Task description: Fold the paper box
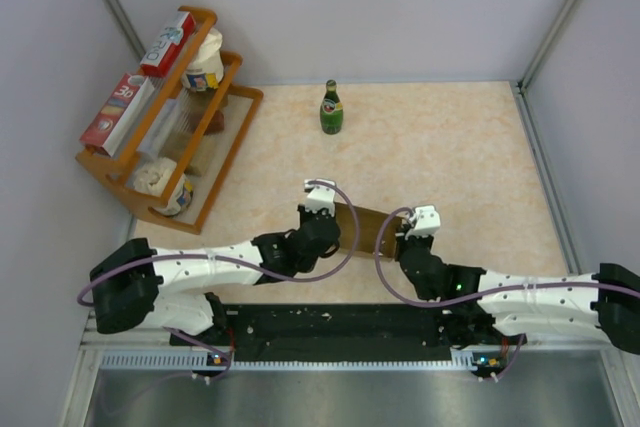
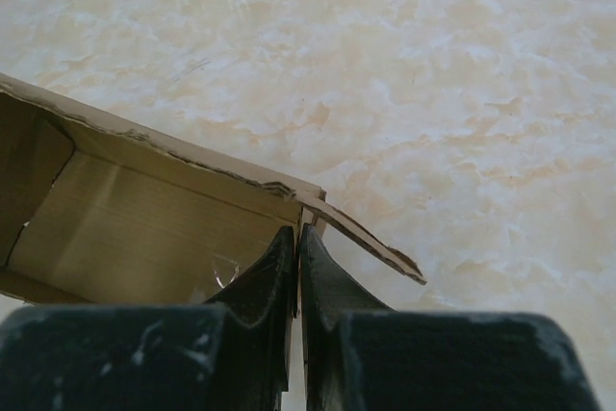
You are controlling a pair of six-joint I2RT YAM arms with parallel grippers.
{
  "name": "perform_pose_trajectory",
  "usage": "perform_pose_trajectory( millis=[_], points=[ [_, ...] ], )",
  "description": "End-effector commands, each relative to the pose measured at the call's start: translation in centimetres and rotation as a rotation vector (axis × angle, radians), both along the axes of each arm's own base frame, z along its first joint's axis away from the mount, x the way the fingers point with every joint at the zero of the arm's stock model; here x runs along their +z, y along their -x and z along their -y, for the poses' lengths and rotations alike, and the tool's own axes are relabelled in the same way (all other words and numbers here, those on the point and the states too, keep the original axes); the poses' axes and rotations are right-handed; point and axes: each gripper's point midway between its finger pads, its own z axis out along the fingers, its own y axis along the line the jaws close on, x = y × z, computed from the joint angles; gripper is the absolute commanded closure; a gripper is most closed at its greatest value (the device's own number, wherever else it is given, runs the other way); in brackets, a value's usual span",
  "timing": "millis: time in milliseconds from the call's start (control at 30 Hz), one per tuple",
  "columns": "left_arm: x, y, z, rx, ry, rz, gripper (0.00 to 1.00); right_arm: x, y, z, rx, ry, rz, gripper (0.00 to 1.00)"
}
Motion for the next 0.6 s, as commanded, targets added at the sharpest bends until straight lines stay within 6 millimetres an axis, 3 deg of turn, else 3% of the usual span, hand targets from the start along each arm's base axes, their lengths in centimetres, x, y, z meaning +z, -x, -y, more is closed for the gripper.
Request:
perform_pose_trajectory(
  millis=[0, 333, 567],
  points=[
    [1.1, 0.5, 2.1, -0.040, 0.158, 0.006, 0.96, 1.6, 0.1, -2.3, 0.060, -0.122, 0.027, 0.98],
    [-1.7, 1.7, 0.5, -0.042, 0.165, -0.036, 0.77, 0.1, 0.1, -1.7, 0.052, -0.083, 0.021, 0.97],
    [-1.6, 2.6, 0.4, -0.075, 0.206, -0.059, 0.50, -0.3, 0.2, -1.9, 0.053, -0.066, 0.010, 0.98]
  ],
)
